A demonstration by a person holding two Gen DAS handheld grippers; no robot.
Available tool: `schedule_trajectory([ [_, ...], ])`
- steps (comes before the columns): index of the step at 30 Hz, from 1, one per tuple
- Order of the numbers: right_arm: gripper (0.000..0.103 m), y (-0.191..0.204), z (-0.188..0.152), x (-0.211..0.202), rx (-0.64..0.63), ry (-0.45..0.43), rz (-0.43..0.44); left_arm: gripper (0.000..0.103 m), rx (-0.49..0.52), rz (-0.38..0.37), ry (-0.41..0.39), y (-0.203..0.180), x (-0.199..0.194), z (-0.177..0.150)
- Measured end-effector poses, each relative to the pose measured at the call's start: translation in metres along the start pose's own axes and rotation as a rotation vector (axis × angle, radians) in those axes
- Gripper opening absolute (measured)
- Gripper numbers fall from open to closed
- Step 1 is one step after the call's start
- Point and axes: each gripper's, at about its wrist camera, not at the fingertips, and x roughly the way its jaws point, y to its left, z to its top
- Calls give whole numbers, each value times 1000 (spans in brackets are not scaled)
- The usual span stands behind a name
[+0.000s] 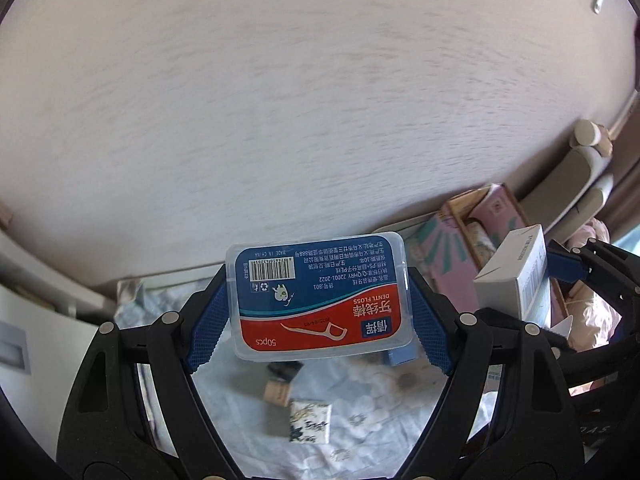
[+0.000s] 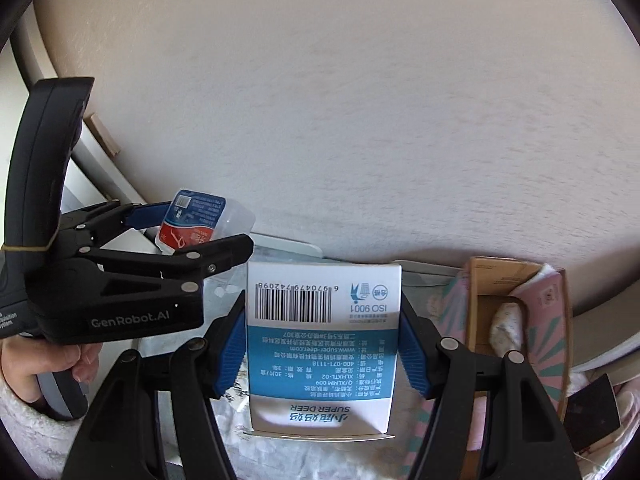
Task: Organize objects
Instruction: 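Lift the floss box and white-blue box and carry them over the cardboard box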
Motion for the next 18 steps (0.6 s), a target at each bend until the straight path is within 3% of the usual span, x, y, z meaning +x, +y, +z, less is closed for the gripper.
schedule_trajectory([
  [18,62,-98,-33,-52,168,-51,-116,80,165,-118,19,-117,23,31],
])
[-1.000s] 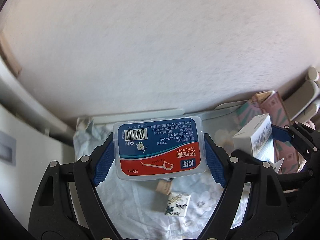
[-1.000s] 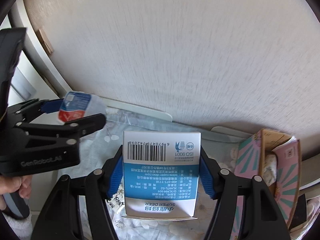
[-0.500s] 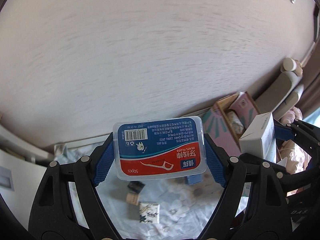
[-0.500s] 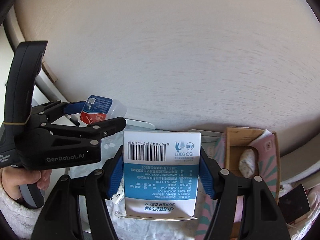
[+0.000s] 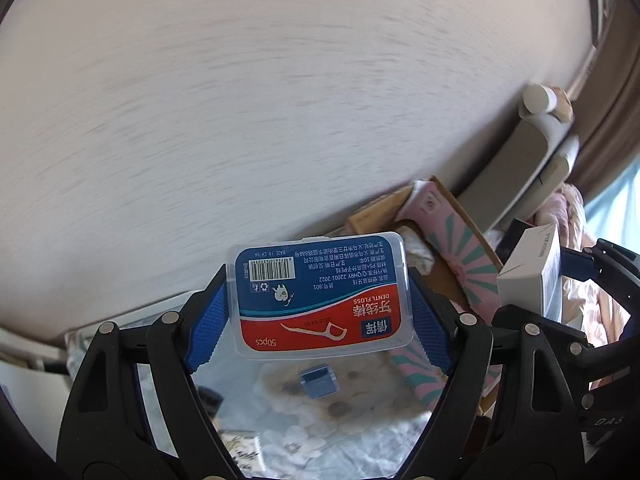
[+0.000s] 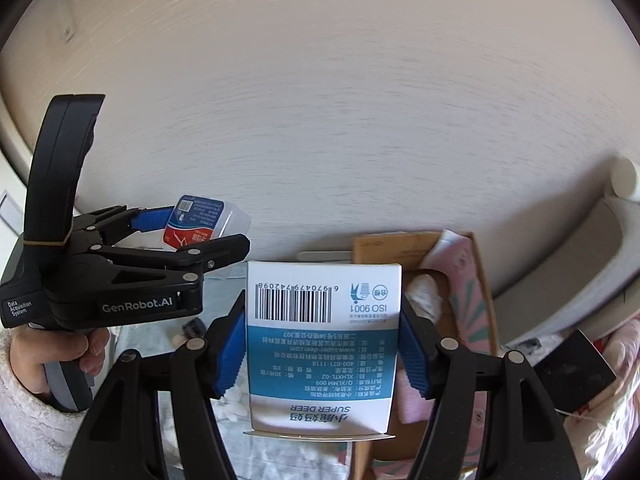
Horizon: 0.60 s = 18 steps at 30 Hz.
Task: Organize objects
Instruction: 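Lift the floss box and white-blue box and carry them over the cardboard box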
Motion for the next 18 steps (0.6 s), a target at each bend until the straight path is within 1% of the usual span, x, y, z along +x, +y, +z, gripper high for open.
schedule_trajectory([
  [8,62,-43,-17,2,75,12,-59,80,79,-43,43,-43,34,11],
  [13,62,-69,-24,9,127,32,-78,80,118,-56,77,-63,58,15],
  [15,62,-82,-31,8,147,39,-80,80,132,-57,88,-69,66,16],
  [16,62,-83,-29,3,158,44,-82,80,139,-58,98,-73,72,16],
  [18,62,-90,-40,1,175,51,-83,80,150,-59,109,-78,79,16],
])
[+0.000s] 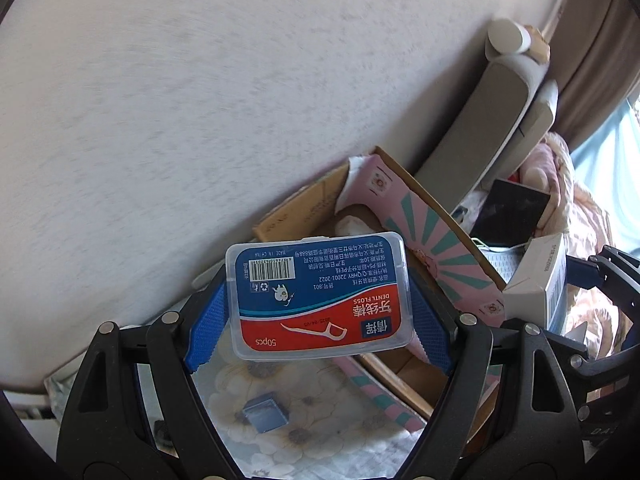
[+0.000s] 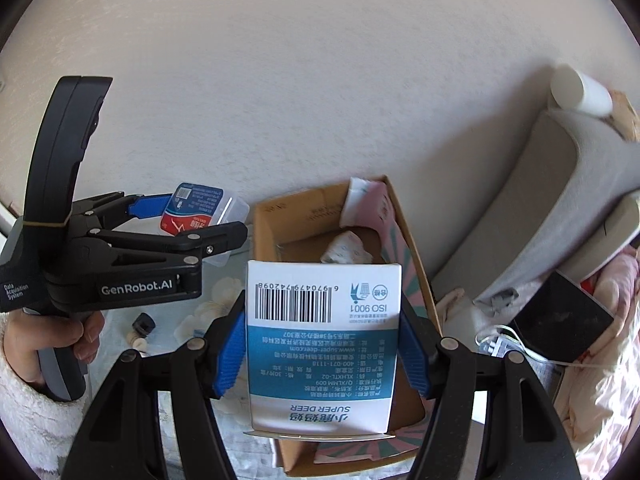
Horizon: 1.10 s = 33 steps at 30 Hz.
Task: Organize objects
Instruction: 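Lift the floss box and white-blue box and carry them over the cardboard box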
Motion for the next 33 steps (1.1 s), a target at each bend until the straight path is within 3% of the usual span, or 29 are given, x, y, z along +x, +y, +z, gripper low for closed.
schedule_trajectory([
  [19,62,-35,-49,66,79,146,20,80,104,14,159,-43,114,-2],
  [33,62,-44,-64,101,51,203,11,80,169,47,177,-58,141,-3],
])
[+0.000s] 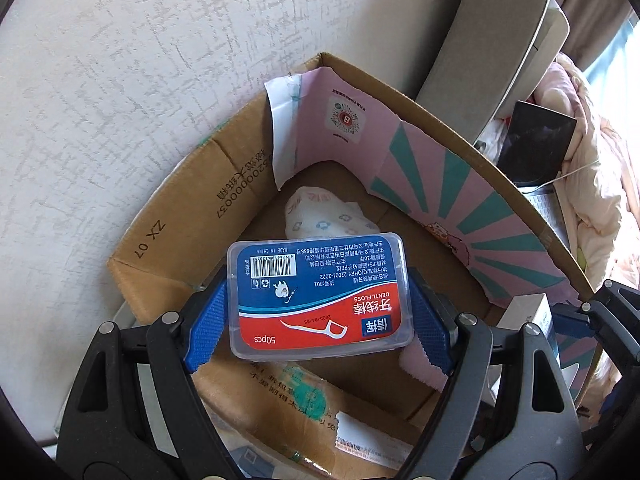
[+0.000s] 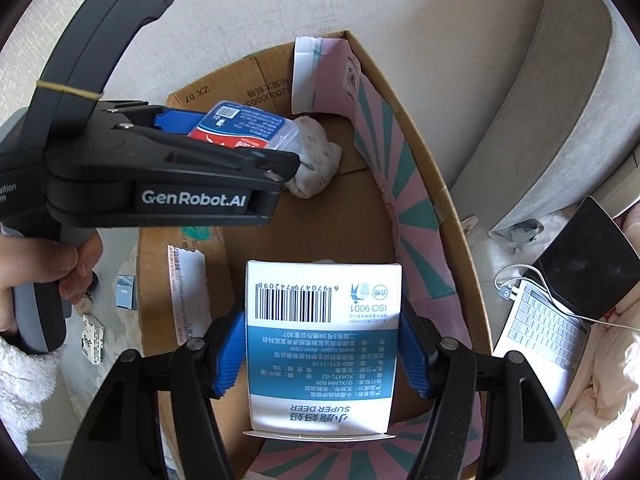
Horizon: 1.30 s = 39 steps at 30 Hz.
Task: Organize objects
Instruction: 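Lift the floss box and white-blue box and carry them over the cardboard box, then open the left tool dropping the floss box while the right tool releases the white-blue box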
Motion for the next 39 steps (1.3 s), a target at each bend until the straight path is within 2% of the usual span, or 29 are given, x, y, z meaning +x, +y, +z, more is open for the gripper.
schedule_trajectory([
  [11,62,-1,12,-1,17,-12,15,82,31,25,-5,-7,-10,20],
  [12,65,-1,13,0,21,-7,21,93,32,28,3,-7,-10,23],
  [13,80,-1,13,1,27,-2,34,103,32,45,4,-8,-10,27],
  [15,103,-1,13,-1,39,-23,46,103,42,60,-14,-9,-12,32],
  [21,103,4,9,-5,11,-53,37,103,58,71,-13,-12,-14,38],
  [28,103,5,8,-8,15,-51,31,103,54,72,-18,-6,-27,27],
  [32,103,9,7,-12,1,-53,25,103,20,51,-30,2,-38,25],
  [39,103,15,9,-30,-20,-84,-2,103,10,64,-63,10,-70,22],
])
